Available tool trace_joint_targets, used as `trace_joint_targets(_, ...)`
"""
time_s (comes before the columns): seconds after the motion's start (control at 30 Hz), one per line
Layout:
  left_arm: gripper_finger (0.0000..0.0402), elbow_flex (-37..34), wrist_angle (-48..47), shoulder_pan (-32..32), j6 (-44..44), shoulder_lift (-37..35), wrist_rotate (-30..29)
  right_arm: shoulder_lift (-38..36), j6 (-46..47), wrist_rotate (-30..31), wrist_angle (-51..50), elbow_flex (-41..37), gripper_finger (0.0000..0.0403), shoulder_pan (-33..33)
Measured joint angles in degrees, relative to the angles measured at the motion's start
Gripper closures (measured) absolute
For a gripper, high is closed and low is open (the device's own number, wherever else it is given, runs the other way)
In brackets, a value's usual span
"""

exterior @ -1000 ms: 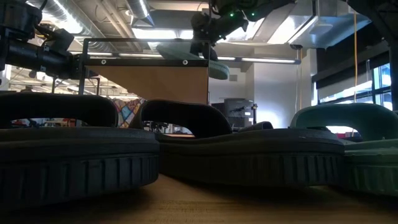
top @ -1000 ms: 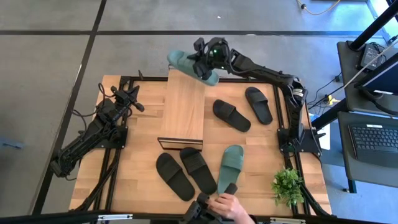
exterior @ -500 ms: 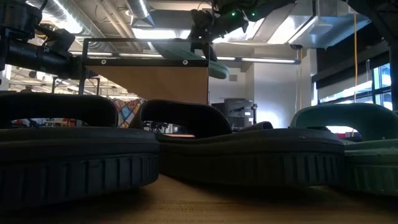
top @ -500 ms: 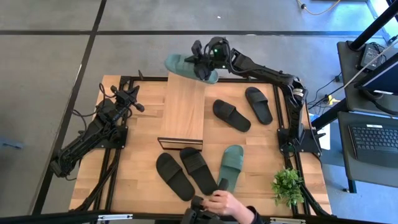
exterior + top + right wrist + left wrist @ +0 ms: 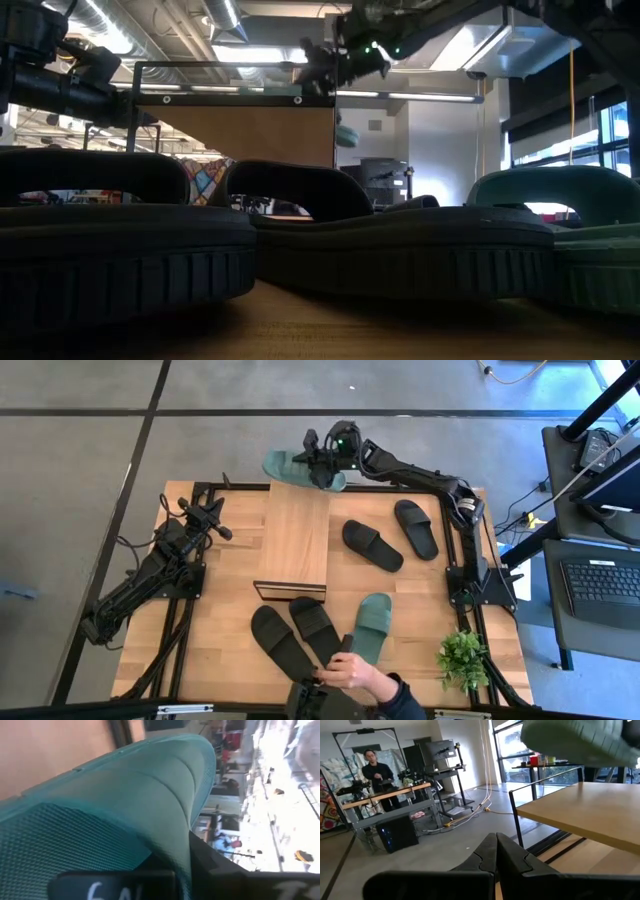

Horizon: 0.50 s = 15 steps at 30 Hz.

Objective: Pick and place slides into the shelf
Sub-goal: Put the green slide on the shelf

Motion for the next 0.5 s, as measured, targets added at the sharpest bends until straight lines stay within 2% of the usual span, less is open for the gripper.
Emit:
trace_joint_targets(0.2,0.0401,0.0,-0.01,-0.01,-0.02,0.0,0.02,2.92,-1.73,-0.87,3.78,0.0,0.0391,-0.1)
trace_joint_targets(0.5,0.0401,0.0,-0.01,0.01,-0.04,0.0,-0.2,4.63,-1.95,-1.04,3.78,0.07,0.0391,-0.45)
